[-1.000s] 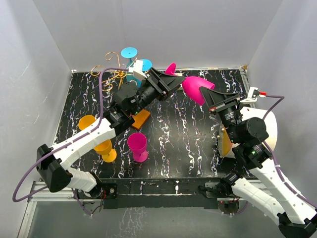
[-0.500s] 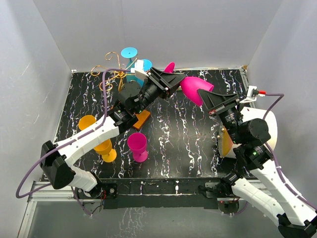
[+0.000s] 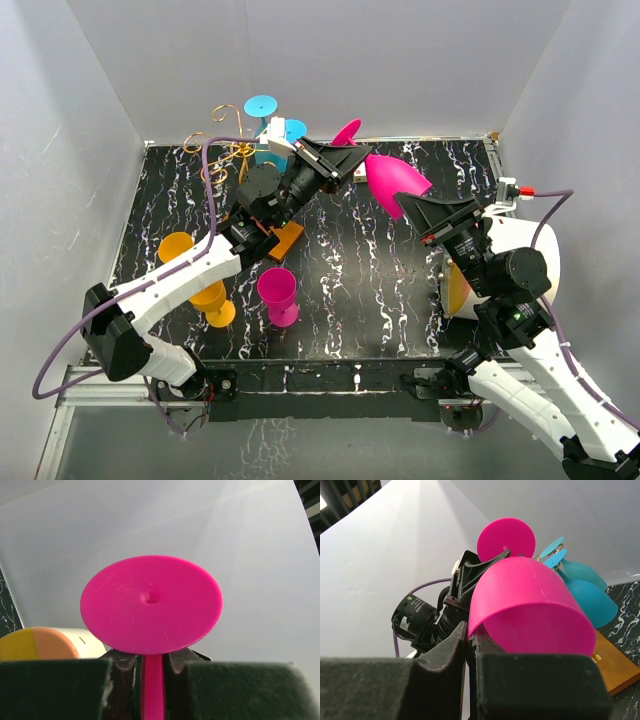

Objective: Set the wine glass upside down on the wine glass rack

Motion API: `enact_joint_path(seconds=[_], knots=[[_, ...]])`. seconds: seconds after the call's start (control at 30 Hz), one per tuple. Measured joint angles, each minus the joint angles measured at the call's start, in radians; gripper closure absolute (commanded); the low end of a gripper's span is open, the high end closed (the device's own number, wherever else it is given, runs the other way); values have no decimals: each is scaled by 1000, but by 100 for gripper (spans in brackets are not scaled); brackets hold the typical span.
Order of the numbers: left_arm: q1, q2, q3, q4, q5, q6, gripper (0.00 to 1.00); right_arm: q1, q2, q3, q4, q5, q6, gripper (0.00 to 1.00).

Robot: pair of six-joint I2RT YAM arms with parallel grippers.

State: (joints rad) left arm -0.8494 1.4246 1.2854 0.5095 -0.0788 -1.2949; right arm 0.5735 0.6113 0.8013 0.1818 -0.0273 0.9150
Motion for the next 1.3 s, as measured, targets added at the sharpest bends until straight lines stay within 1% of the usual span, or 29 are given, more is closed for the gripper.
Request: enact_joint_path(seconds=[0.07, 0.1, 0.17, 0.23, 0.37, 0.43, 0.53, 0.6, 0.63, 0.77, 0.87, 0.93, 1.0, 1.1, 1.17, 1.3], knots=[[0, 0, 0, 6, -5, 6, 100, 0, 1, 0, -3, -3, 0, 100], [0, 0, 0, 8, -8, 10, 100, 0, 2, 0, -3, -3, 0, 97], [0, -1, 0, 9, -12, 21, 100, 0, 2, 0, -6, -3, 2, 85], [0, -2, 0, 14, -15, 32, 100, 0, 2, 0, -14, -6, 7, 67], [0, -5, -2, 11, -25, 71, 100, 1, 2, 0, -68, 0, 15, 43], [0, -16, -10, 8, -37, 92, 100, 1, 1, 0, -106, 10, 18, 35], [0, -45, -31, 7, -63, 134, 100, 1, -8, 0, -161, 32, 23, 28], [0, -67, -53, 8, -80, 166, 100, 1, -20, 0, -204, 49, 27, 27], [0, -80, -67, 9, -88, 187, 100, 1, -27, 0, -226, 60, 28, 23], [0, -125, -131, 18, -86, 264, 100, 2, -55, 14, -357, 145, 55, 23], [0, -150, -190, 25, -58, 319, 100, 2, -58, 72, -459, 212, 68, 23], [0, -159, -214, 11, -26, 378, 100, 1, -48, 120, -497, 236, 67, 23], [0, -161, -220, -10, 13, 459, 100, 2, -33, 164, -519, 240, 62, 24], [0, -171, -229, -26, 74, 593, 100, 2, 1, 212, -524, 226, 53, 30], [0, -201, -267, -19, 136, 693, 100, 2, 24, 226, -520, 202, 48, 31], [0, -270, -356, 2, 242, 856, 100, 2, 53, 226, -514, 142, 47, 32]])
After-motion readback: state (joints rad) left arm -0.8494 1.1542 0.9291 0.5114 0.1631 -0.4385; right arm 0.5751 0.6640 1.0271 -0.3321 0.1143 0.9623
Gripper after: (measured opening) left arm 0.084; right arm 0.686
